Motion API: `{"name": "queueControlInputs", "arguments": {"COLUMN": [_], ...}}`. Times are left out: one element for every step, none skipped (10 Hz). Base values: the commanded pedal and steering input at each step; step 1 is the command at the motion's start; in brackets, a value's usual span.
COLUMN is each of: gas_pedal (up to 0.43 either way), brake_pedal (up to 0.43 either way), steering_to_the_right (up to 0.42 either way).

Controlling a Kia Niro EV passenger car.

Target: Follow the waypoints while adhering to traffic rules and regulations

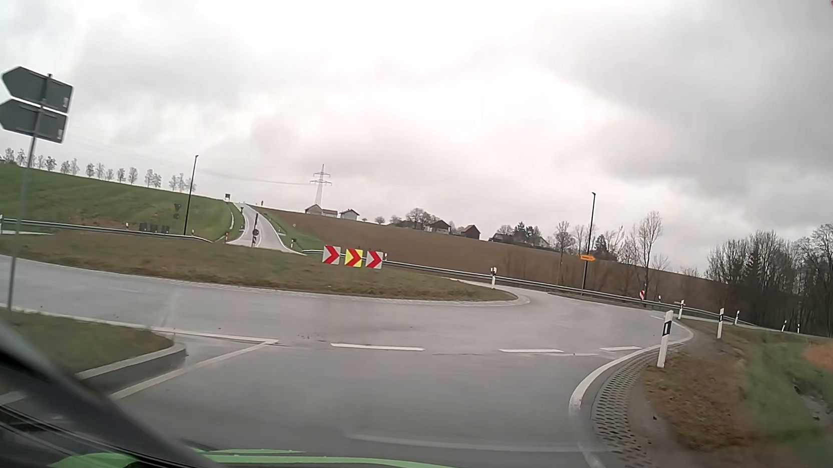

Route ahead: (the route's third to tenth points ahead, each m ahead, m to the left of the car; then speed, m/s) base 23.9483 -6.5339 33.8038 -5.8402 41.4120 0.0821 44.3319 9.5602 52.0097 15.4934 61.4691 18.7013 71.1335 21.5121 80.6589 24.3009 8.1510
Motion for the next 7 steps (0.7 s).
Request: {"name": "queueControlInputs", "arguments": {"gas_pedal": [0.000, 0.000, 0.000, 0.000, 0.000, 0.000, 0.000], "brake_pedal": [0.000, 0.000, 0.000, 0.000, 0.000, 0.000, 0.000], "steering_to_the_right": [0.095, 0.104, 0.114, 0.121, 0.121, 0.121, 0.121]}}
